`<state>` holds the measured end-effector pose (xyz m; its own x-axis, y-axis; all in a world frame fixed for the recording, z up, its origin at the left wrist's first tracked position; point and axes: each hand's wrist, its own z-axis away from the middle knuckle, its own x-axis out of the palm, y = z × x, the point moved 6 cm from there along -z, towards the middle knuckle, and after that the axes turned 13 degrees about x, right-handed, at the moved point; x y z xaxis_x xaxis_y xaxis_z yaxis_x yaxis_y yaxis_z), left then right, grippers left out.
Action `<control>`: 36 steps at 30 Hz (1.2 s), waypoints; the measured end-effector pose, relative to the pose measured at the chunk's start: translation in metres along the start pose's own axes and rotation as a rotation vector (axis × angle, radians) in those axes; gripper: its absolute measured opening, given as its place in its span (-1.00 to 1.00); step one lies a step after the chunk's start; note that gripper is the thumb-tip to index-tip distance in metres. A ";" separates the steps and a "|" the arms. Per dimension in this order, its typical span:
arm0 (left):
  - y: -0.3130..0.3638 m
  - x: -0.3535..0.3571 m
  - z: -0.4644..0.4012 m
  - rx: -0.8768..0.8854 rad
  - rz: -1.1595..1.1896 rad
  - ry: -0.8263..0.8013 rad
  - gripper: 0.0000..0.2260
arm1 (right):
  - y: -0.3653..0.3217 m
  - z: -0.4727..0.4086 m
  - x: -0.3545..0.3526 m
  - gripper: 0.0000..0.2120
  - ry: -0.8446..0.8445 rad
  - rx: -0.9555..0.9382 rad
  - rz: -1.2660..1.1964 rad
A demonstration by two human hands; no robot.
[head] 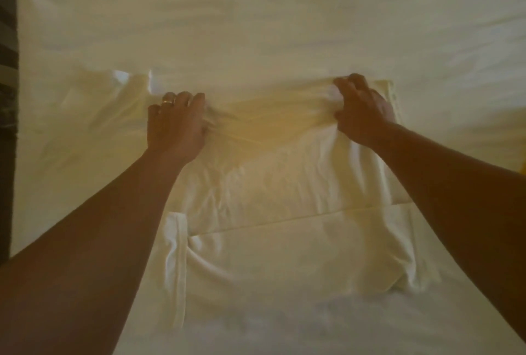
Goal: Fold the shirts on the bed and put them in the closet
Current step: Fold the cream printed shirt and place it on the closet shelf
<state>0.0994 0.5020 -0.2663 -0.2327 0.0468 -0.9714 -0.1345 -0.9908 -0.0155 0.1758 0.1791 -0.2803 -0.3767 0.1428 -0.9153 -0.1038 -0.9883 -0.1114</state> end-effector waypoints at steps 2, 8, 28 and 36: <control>0.001 0.006 -0.004 0.003 -0.048 0.019 -0.62 | 0.000 -0.007 0.004 -0.34 -0.013 -0.018 0.022; 0.005 0.002 0.016 -0.018 -0.193 0.105 -0.88 | 0.000 -0.001 -0.011 -0.64 0.072 0.019 0.128; 0.076 0.009 0.209 0.238 -0.172 0.233 -0.92 | 0.104 0.180 0.027 -0.83 0.009 0.118 0.234; 0.083 0.039 0.220 0.158 -0.161 0.008 -0.85 | 0.113 0.196 0.039 -0.74 -0.025 0.061 0.300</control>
<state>-0.1326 0.4499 -0.2531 -0.1883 0.2010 -0.9613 -0.3189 -0.9383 -0.1338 -0.0308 0.0838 -0.2530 -0.4215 -0.1534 -0.8938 -0.0391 -0.9816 0.1869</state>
